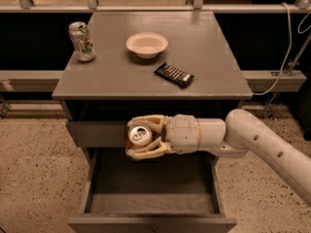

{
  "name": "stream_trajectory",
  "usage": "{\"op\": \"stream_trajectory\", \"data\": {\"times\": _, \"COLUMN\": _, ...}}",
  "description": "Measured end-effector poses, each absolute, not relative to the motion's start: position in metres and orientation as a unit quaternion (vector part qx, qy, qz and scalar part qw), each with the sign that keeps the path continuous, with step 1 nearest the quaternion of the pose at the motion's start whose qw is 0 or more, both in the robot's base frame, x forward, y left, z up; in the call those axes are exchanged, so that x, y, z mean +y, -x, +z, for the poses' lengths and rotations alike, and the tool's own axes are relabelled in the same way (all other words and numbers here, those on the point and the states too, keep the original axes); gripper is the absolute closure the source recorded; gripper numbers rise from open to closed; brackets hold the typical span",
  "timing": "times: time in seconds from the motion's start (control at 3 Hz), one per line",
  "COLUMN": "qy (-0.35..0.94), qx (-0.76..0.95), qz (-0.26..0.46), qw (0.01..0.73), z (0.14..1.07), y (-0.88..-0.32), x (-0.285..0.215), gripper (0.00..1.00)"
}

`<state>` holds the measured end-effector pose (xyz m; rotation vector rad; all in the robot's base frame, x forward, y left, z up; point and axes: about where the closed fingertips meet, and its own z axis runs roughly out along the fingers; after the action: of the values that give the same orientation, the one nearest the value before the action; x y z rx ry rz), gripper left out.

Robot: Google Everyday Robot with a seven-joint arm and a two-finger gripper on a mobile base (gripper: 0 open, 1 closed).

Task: Place orange can into middle drawer

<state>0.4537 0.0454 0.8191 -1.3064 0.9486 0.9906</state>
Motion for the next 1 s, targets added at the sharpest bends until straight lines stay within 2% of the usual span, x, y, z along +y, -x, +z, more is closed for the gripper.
{"op": "stream_trajectory", "data": {"times": 0.33, "qy": 0.558, "qx": 0.413, "qz": 0.428, "qw": 0.579, "z": 0.815, "y": -0.452, "x": 0.046, "gripper": 1.00}}
{"op": "stream_trajectory", "data": {"times": 1.0, "qy": 0.508, "qx": 0.528, "qz": 0.409, "qw": 0.543, "z": 0.662, "y": -0.441, "x": -0.004, "gripper": 1.00}}
